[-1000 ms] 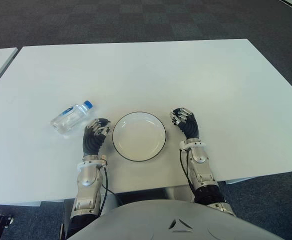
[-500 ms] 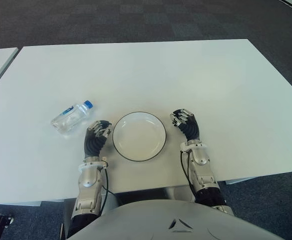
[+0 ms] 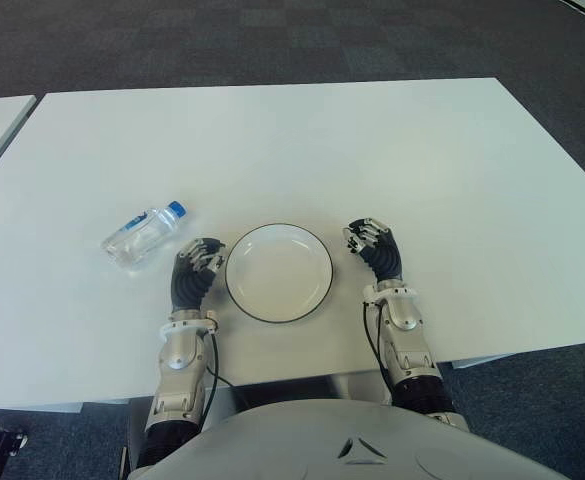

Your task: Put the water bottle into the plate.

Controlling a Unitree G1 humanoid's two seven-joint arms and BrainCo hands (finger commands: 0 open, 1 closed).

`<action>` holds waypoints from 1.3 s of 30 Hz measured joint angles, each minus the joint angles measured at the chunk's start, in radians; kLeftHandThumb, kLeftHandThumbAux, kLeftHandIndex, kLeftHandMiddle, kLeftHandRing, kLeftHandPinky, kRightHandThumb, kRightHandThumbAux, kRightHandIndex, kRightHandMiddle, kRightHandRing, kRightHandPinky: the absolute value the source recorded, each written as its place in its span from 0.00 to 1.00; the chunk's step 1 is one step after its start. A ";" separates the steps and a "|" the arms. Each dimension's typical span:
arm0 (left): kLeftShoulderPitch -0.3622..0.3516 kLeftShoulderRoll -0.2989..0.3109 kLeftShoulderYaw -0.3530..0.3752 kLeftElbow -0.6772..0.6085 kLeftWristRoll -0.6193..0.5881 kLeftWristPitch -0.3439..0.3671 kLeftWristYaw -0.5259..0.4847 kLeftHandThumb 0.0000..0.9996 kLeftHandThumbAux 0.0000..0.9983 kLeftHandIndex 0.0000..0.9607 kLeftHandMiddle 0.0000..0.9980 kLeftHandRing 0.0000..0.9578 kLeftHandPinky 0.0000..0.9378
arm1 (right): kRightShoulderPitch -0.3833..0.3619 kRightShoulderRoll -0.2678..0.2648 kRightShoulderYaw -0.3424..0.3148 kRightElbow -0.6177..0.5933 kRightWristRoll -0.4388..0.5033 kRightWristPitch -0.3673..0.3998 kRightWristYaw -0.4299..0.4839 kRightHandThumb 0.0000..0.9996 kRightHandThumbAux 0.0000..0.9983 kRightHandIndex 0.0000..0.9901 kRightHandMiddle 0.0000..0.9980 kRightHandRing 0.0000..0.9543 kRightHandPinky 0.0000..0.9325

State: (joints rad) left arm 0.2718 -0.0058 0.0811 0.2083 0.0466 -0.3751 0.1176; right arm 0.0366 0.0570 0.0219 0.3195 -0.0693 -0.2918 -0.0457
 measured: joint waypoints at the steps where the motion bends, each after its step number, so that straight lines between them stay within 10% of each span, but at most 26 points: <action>1: -0.008 0.008 0.008 0.001 0.004 0.002 0.000 0.70 0.72 0.44 0.44 0.46 0.48 | 0.000 0.000 0.000 0.000 0.000 0.000 0.001 0.71 0.73 0.44 0.60 0.64 0.66; 18: 0.051 0.146 0.063 -0.416 0.513 0.217 0.179 0.71 0.72 0.43 0.41 0.43 0.44 | 0.000 0.000 0.001 -0.002 -0.002 0.002 0.005 0.71 0.73 0.44 0.60 0.64 0.65; 28: -0.007 0.278 0.103 -0.372 0.686 0.315 0.271 0.71 0.71 0.43 0.33 0.34 0.35 | 0.002 0.000 0.001 -0.006 -0.002 0.009 0.005 0.71 0.73 0.44 0.60 0.64 0.65; 39: -0.080 0.367 0.097 -0.280 0.849 0.436 0.405 0.64 0.43 0.13 0.16 0.14 0.14 | 0.001 0.000 0.004 -0.007 0.000 0.008 0.009 0.71 0.73 0.44 0.61 0.64 0.66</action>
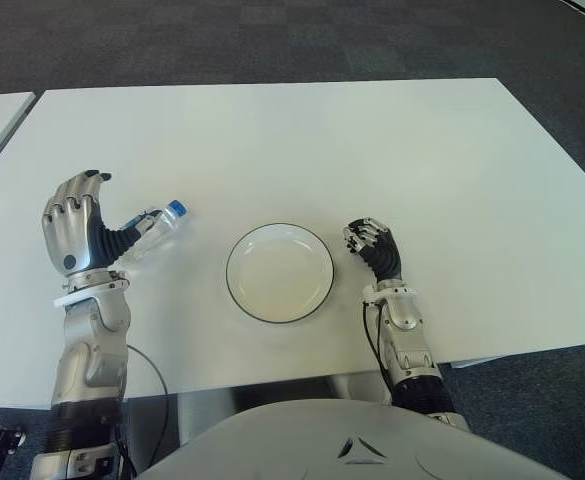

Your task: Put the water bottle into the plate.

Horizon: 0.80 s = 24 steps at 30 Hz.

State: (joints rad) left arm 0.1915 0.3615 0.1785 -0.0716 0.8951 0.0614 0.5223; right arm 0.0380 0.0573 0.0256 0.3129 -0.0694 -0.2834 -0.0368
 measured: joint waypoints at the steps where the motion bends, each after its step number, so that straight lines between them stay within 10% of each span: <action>1: -0.005 0.004 -0.002 0.007 0.008 0.010 0.010 0.64 0.42 0.12 0.15 0.13 0.12 | 0.000 0.000 0.000 0.000 0.000 0.000 0.000 0.71 0.73 0.44 0.60 0.64 0.66; 24: -0.162 0.135 -0.152 0.315 0.040 0.172 -0.024 0.53 0.18 0.00 0.00 0.00 0.00 | 0.007 -0.001 0.009 -0.022 -0.002 0.024 -0.015 0.71 0.73 0.44 0.60 0.63 0.65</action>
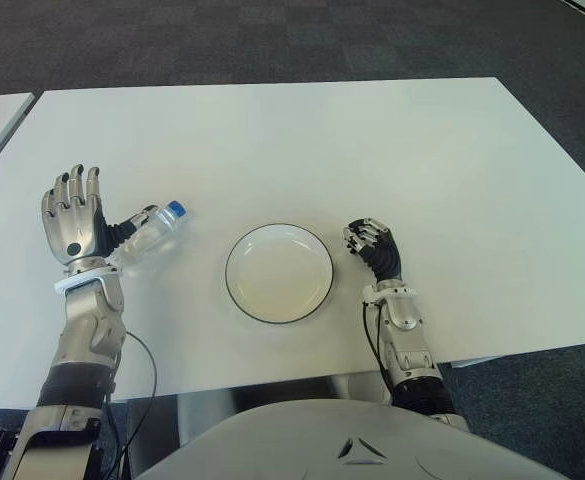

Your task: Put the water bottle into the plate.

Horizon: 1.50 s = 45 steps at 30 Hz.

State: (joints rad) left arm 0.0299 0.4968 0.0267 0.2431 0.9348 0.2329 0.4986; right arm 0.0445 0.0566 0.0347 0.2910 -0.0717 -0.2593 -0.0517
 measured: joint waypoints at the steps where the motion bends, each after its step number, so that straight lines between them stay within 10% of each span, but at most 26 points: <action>1: -0.011 0.003 -0.012 0.018 -0.003 0.004 -0.021 0.53 0.18 0.00 0.00 0.00 0.00 | 0.000 0.000 0.001 -0.001 0.000 0.003 -0.001 0.71 0.73 0.44 0.60 0.63 0.65; 12: -0.105 0.008 -0.116 0.173 -0.054 0.013 -0.143 0.54 0.18 0.00 0.00 0.00 0.00 | 0.004 0.000 0.005 -0.015 0.002 0.022 -0.007 0.71 0.73 0.44 0.59 0.64 0.66; 24: -0.290 0.008 -0.201 0.507 -0.115 -0.108 -0.058 0.59 0.23 0.00 0.00 0.00 0.00 | 0.011 0.000 0.006 -0.024 0.002 0.023 -0.006 0.71 0.73 0.44 0.59 0.63 0.66; 45: -0.323 -0.018 -0.287 0.554 -0.170 -0.203 -0.029 0.67 0.32 0.00 0.00 0.00 0.06 | 0.020 0.000 0.005 -0.030 0.005 0.022 -0.004 0.71 0.73 0.44 0.60 0.64 0.67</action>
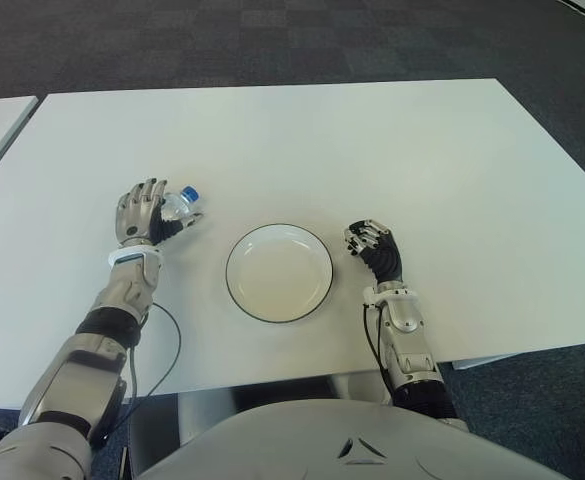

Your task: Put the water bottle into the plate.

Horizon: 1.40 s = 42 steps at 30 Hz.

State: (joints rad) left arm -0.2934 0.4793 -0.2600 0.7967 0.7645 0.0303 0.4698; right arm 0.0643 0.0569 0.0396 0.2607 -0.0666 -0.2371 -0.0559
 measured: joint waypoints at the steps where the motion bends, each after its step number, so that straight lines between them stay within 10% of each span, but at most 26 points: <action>1: -0.002 -0.001 -0.003 0.003 0.000 0.000 0.001 0.67 0.32 0.00 0.00 0.00 0.07 | 0.000 0.000 0.000 0.000 0.000 0.000 0.000 0.71 0.73 0.44 0.60 0.64 0.67; 11: -0.039 -0.020 -0.046 0.054 0.000 0.002 0.001 0.74 0.40 0.08 0.12 0.12 0.22 | 0.000 0.000 0.000 0.001 0.000 0.000 0.000 0.71 0.73 0.44 0.59 0.64 0.65; 19: -0.118 -0.025 -0.059 0.236 -0.003 -0.062 0.063 0.84 0.63 0.43 0.44 0.48 0.47 | 0.000 0.000 -0.001 0.001 0.001 0.000 0.001 0.71 0.73 0.44 0.59 0.63 0.65; 28: -0.156 -0.045 -0.074 0.325 -0.033 -0.080 0.132 0.94 0.66 0.39 0.49 0.57 0.78 | 0.001 0.000 -0.001 0.001 0.014 -0.004 0.002 0.71 0.73 0.44 0.60 0.64 0.66; 42: -0.164 -0.049 -0.063 0.351 -0.084 -0.102 0.145 0.95 0.66 0.38 0.50 0.56 0.91 | 0.001 0.000 -0.002 0.001 0.016 -0.004 0.002 0.71 0.73 0.44 0.61 0.64 0.66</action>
State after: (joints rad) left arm -0.4577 0.4301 -0.3231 1.1475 0.6805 -0.0719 0.6149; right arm 0.0649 0.0566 0.0379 0.2614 -0.0509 -0.2409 -0.0537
